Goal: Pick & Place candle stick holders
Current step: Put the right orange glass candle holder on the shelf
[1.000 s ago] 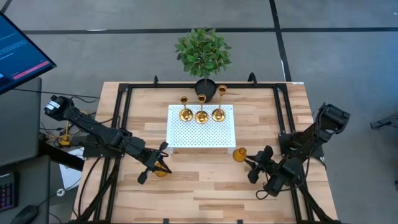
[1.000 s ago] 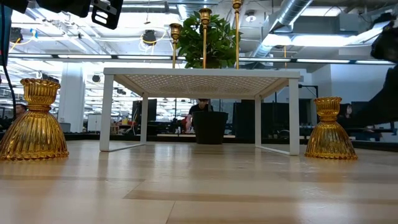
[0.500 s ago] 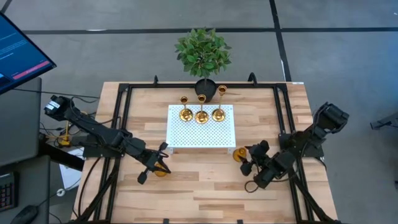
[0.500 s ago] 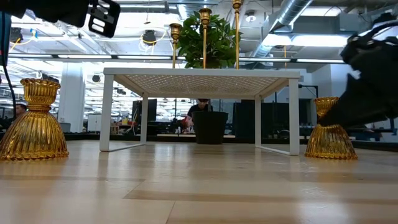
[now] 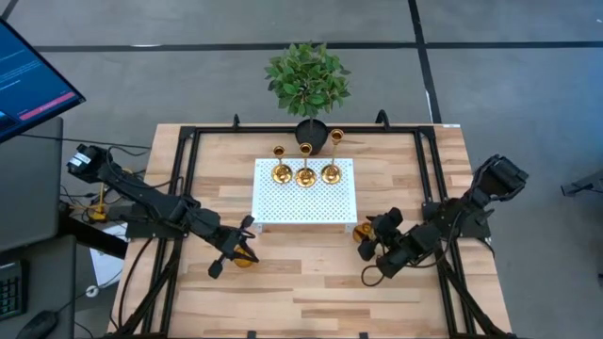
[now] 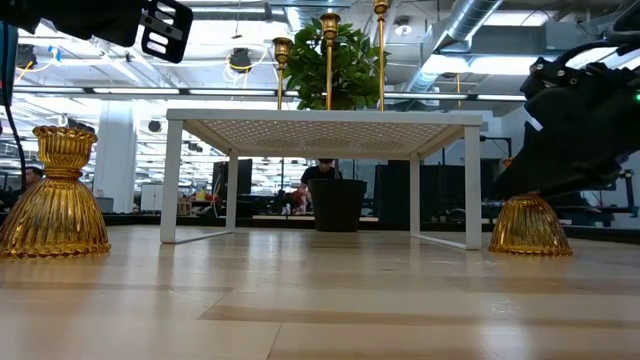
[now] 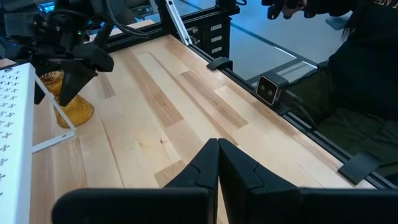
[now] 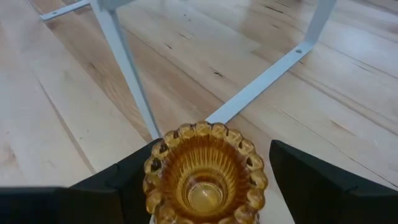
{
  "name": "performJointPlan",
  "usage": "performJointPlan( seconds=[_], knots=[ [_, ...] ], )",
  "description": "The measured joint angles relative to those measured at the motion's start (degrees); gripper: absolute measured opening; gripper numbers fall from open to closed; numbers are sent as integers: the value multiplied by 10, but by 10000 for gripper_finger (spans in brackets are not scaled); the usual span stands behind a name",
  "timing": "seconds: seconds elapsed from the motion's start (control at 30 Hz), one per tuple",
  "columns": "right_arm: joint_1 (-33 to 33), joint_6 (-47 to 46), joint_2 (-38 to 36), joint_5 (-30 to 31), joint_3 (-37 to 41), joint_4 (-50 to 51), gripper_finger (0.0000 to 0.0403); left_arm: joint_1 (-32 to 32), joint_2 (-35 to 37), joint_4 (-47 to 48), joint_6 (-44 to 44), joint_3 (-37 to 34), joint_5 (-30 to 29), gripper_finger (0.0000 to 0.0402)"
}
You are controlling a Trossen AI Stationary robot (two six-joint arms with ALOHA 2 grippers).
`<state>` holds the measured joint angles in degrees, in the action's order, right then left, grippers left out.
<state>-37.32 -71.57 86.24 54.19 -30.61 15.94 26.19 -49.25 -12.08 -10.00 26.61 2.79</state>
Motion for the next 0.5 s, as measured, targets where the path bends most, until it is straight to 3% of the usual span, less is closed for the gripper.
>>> performJointPlan(
  seconds=[0.5],
  knots=[
    [-4,6,-1,-31,-4,1,122,0,0,0,0,0,0,8]
  ],
)
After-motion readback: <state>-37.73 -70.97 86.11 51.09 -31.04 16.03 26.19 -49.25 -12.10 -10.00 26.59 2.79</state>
